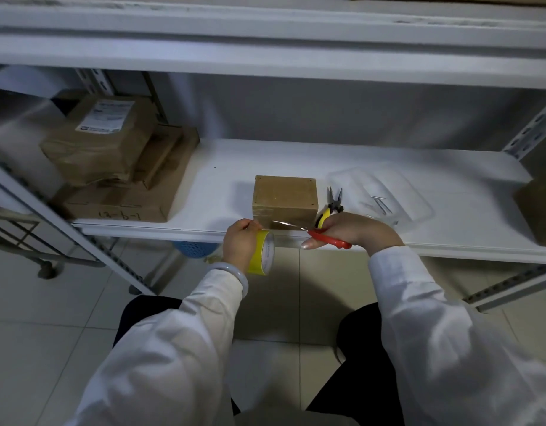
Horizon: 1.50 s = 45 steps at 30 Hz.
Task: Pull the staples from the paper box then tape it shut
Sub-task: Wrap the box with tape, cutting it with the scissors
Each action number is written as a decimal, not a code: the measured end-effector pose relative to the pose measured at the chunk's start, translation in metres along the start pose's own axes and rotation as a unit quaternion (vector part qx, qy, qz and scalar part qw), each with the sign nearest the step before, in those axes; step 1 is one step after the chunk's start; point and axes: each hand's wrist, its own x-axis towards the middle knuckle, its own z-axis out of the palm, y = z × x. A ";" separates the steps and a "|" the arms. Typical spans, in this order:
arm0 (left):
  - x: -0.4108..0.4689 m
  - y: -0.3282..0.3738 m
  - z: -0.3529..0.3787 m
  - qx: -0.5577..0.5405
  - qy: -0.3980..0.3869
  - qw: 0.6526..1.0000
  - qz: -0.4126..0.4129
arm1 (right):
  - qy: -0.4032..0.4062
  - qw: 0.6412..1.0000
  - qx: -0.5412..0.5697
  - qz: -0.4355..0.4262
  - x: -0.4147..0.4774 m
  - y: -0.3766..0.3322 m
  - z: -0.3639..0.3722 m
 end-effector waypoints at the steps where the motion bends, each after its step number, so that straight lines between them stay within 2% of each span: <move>1: 0.000 0.000 0.000 -0.002 -0.002 1.000 -0.001 | -0.007 1.000 0.005 0.005 0.003 0.000 0.000; 5: 0.003 -0.002 0.002 -0.013 -0.001 1.000 -0.006 | -0.021 0.999 0.038 0.021 0.016 -0.003 -0.001; 17: 0.013 -0.006 0.004 -0.034 -0.009 0.999 -0.003 | -0.033 0.999 0.008 -0.015 0.041 -0.031 -0.008; 27: 0.017 -0.003 0.000 -0.044 -0.032 0.998 -0.010 | 0.021 0.998 -0.052 -0.031 0.043 -0.033 -0.011; 30: 0.020 0.000 0.000 0.011 -0.053 0.999 -0.007 | 0.031 0.997 -0.060 -0.033 0.043 -0.032 -0.012; 33: 0.017 -0.002 -0.001 -0.035 -0.033 0.999 -0.008 | 0.035 0.997 -0.066 -0.027 0.043 -0.032 -0.011; 37: 0.014 -0.002 0.001 -0.047 -0.022 0.999 -0.010 | 0.006 0.998 -0.057 -0.018 0.048 -0.032 -0.008; 45: 0.014 0.005 -0.001 0.008 -0.014 1.000 -0.001 | -0.074 0.995 0.059 -0.010 0.057 -0.029 0.000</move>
